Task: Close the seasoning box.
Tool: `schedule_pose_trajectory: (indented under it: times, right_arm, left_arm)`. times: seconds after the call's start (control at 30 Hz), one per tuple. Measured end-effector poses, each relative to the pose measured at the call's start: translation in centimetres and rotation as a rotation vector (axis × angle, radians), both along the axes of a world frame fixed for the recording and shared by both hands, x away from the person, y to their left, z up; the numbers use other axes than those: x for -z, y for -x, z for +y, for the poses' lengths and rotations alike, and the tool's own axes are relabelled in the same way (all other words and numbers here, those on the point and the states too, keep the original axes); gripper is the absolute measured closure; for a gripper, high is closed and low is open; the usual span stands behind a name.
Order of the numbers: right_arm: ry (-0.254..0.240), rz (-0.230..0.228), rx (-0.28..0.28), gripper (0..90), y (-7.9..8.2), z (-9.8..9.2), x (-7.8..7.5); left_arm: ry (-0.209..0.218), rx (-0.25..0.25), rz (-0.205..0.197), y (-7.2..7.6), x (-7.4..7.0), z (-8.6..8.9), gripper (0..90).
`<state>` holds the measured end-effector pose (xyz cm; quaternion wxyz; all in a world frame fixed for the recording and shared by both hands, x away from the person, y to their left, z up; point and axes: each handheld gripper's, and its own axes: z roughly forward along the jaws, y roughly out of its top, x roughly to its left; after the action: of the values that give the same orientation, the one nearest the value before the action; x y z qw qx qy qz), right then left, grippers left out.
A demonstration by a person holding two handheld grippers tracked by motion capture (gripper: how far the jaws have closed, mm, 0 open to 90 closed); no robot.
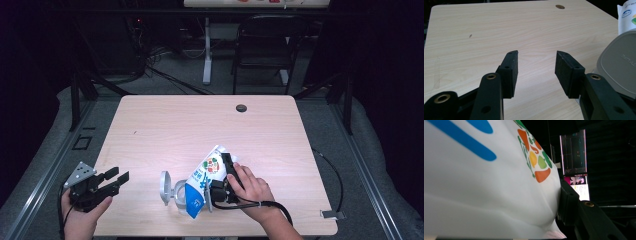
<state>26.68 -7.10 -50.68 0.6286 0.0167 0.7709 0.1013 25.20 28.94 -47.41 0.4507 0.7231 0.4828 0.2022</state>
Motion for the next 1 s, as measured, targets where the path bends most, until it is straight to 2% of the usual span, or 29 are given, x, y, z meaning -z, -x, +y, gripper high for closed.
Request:
schedule_pose_trajectory:
  times: [0.17, 1.0]
  right_arm:
    - [-0.014, 0.001, -0.011, 62.6, -0.02, 0.01, 0.14]
    - [-0.010, 0.003, -0.021, 64.8, 0.11, 0.04, 0.05]
  left_arm:
    - [0.000, 0.000, 0.000, 0.00, -0.01, 0.02, 53.9]
    - [0.001, 0.000, 0.001, -0.02, 0.04, -0.03, 53.8]
